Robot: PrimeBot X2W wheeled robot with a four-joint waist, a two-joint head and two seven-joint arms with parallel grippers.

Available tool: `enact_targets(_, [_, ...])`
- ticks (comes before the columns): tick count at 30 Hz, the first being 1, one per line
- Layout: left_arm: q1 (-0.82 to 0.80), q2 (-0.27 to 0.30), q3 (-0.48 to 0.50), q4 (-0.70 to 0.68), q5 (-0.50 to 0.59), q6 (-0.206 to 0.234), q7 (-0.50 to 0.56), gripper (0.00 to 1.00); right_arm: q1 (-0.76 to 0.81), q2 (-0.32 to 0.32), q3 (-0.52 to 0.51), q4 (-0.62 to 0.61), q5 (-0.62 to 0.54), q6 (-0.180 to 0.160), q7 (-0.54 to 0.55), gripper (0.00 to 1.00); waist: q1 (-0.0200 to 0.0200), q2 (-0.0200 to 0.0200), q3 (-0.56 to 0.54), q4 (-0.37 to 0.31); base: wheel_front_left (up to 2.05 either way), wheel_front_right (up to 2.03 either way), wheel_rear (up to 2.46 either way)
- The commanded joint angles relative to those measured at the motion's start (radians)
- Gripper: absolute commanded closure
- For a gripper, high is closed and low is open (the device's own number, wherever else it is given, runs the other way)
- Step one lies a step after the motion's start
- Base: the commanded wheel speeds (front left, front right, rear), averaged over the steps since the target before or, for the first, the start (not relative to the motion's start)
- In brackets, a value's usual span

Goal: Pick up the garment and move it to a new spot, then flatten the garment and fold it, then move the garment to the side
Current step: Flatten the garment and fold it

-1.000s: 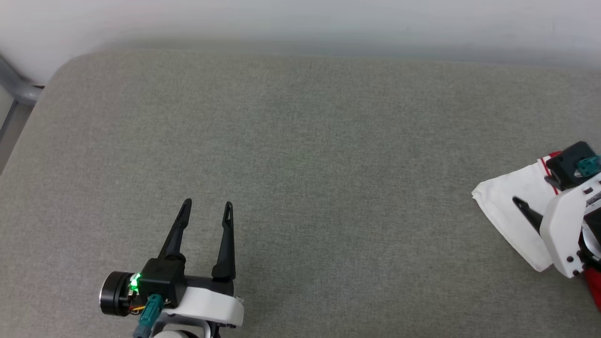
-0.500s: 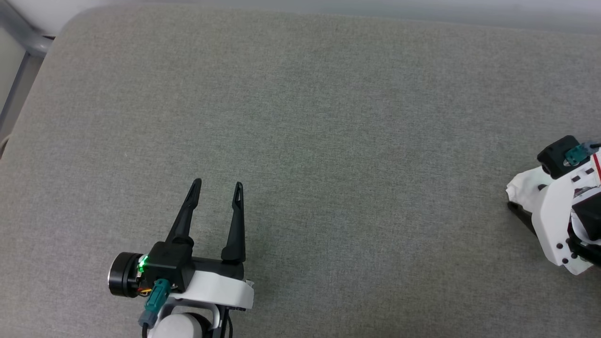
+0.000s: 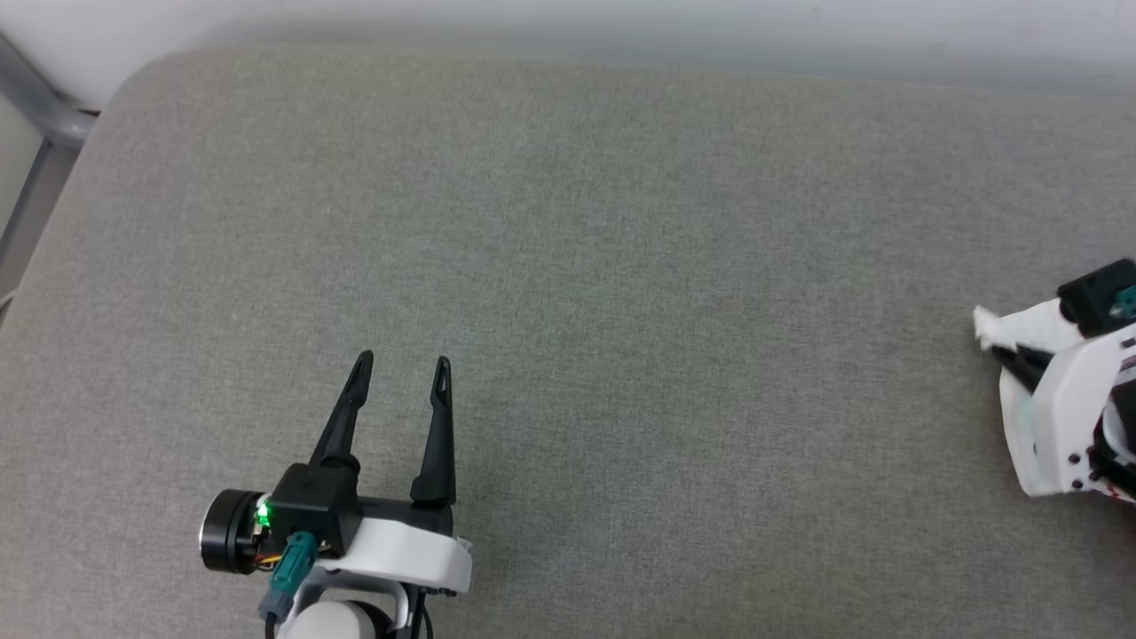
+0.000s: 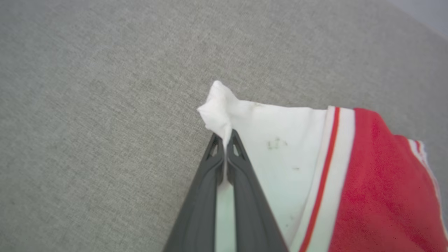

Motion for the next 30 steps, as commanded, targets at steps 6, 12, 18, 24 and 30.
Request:
enact_targets(6, [0.033,-0.001,0.009,0.0,0.008,-0.009,-0.002,0.0,0.023,-0.013,-0.098,-0.062,0.027,-0.001,-0.107,1.0,-0.0001,0.0,-0.062,-0.021,0.0,0.0,0.0])
enact_targets(12, [0.058,-0.001,0.008,-0.011,0.0,-0.003,-0.002,0.0,0.043,0.028,-0.235,-0.211,-0.007,-0.001,-0.154,1.0,-0.0001,0.0,-0.082,-0.001,0.0,0.0,0.0])
enact_targets(18, [0.048,-0.001,0.007,-0.016,-0.012,0.002,-0.002,0.0,-0.013,0.133,-0.239,-0.333,-0.074,-0.001,-0.109,1.0,-0.0001,0.0,-0.062,0.039,0.0,0.0,0.0])
enact_targets(24, [0.025,-0.001,-0.007,-0.018,-0.029,0.012,-0.002,0.0,-0.133,0.237,-0.11,-0.318,-0.112,-0.001,-0.089,1.0,-0.0001,0.0,-0.027,0.078,0.0,0.0,0.0])
enact_targets(30, [0.0,-0.001,-0.025,-0.021,-0.049,0.025,-0.002,0.0,-0.259,0.335,0.075,-0.205,-0.133,-0.001,-0.098,1.0,-0.0001,0.0,0.016,0.115,0.0,0.0,0.0])
